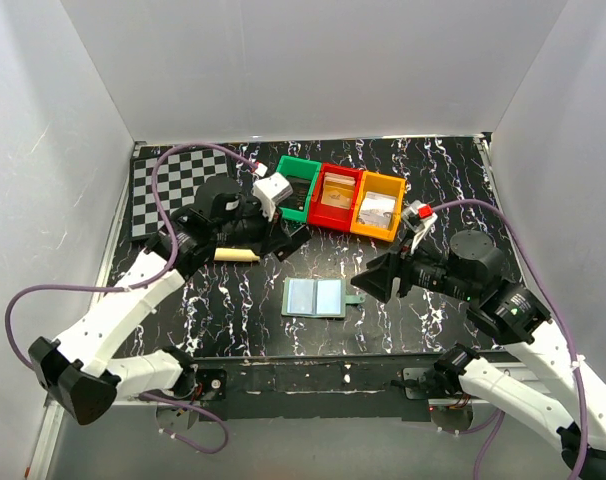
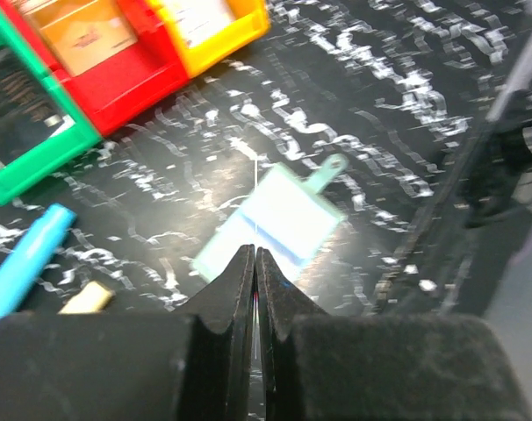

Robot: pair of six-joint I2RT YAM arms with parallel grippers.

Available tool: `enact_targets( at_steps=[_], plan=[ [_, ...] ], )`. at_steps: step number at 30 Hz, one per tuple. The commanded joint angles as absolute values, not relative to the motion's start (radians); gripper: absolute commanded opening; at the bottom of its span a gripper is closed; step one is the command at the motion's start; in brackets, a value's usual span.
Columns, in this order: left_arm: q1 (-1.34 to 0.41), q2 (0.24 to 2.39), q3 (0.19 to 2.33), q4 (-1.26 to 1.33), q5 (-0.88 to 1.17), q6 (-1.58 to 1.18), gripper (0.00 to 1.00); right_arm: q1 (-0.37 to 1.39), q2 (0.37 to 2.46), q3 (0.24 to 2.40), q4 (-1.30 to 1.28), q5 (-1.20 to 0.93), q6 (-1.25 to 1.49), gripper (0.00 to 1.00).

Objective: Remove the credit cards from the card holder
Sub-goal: Move the storage box to the center of the board.

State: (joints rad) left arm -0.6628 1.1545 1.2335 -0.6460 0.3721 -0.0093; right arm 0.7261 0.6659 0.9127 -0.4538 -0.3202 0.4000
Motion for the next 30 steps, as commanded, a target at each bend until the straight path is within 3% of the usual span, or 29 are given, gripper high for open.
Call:
enact_targets(
  at_steps=[1,5,9,17,22,30],
  plan=[
    [-0.516,1.137,1.105,-0.41,0.499,0.256,0.0,0.721,0.637,0.871,-0.413,-0.204,0.417,0.73],
    [-0.414,1.198,1.081,-0.284,0.577,0.446,0.0,0.721,0.608,0.85,-0.4,-0.209,0.402,0.72],
    [-0.396,1.386,1.248,-0.405,0.603,0.616,0.0,0.721,0.609,0.848,-0.432,-0.17,0.373,0.71],
    [-0.327,1.571,1.394,-0.408,0.649,0.752,0.0,0.718,0.784,0.899,-0.531,0.22,0.417,0.73],
    [-0.318,1.522,1.329,-0.309,0.715,0.693,0.0,0.674,0.896,0.89,-0.405,0.334,0.465,0.8],
    [-0.322,1.379,1.151,-0.175,0.73,0.614,0.0,0.594,1.308,1.112,-0.33,0.371,0.474,0.75]
  ],
)
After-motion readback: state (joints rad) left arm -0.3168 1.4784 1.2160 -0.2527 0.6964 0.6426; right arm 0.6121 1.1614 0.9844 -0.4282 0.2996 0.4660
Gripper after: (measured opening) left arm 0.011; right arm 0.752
